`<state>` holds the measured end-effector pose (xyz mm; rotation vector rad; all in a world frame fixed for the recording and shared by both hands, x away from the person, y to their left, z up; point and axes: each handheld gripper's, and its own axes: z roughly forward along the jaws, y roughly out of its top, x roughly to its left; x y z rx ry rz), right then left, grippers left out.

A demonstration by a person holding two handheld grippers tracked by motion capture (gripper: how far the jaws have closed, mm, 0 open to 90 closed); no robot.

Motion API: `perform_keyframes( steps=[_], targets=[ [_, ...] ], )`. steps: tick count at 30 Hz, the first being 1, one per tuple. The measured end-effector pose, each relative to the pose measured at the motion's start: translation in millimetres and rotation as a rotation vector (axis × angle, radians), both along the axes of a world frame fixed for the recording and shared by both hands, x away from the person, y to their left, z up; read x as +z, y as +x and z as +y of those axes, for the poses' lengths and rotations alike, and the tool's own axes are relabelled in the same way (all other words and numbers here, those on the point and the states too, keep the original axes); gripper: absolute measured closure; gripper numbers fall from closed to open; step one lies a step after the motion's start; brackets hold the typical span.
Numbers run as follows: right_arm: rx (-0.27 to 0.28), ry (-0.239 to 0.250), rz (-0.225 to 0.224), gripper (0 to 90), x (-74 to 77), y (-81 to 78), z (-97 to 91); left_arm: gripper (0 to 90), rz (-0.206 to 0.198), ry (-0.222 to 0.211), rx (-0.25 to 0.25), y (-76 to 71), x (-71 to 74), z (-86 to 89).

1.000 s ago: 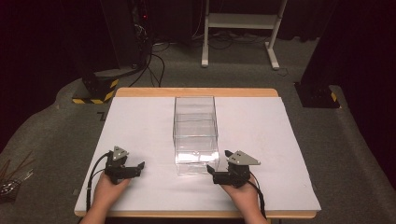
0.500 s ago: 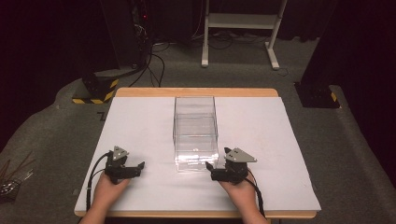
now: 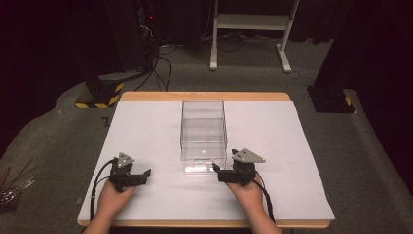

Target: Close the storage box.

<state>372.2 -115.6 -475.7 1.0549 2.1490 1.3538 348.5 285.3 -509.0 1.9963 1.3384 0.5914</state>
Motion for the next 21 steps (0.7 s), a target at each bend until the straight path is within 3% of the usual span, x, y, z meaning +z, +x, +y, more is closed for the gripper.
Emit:
perform_keyframes(
  steps=[21],
  targets=[
    [-0.050,0.030,0.017,9.2,-1.8,24.8,5.0,12.9,-0.001,-0.002,0.000,-0.1,-0.2,-0.2]
  ],
)
